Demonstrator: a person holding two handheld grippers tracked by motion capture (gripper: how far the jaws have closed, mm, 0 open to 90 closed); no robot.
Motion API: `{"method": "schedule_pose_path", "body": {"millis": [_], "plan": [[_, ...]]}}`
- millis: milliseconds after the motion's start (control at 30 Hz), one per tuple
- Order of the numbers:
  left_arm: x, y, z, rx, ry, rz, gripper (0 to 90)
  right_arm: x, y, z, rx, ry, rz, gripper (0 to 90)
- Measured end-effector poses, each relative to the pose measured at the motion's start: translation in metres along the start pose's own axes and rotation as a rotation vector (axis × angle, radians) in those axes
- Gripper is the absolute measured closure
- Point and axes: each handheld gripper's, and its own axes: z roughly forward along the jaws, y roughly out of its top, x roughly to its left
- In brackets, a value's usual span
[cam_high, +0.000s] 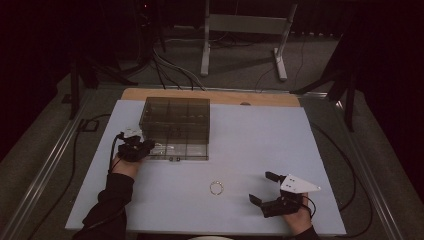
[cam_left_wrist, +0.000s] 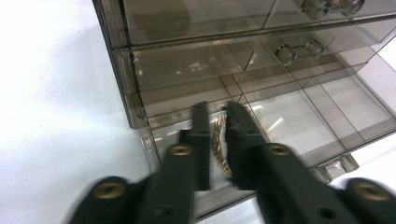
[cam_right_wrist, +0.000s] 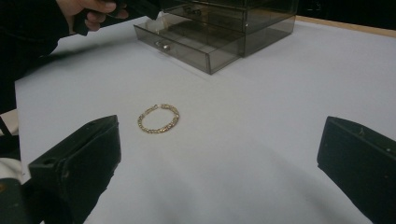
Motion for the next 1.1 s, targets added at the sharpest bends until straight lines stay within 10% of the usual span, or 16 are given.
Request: {"method": "schedule_pose_path", "body": {"millis": [633,1100], "plan": [[-0.031,0.011,-0.017,-0.071,-0.163,0.047,29.0,0.0,0.0,-0.001,-0.003,0.001,0.004,0.0],[-0.091,0.012,-0.019,-0.054,-0.433,0.153,10.0,0.0,0.0,-0.001,0.001,-0.001,0.002,0.0]]}}
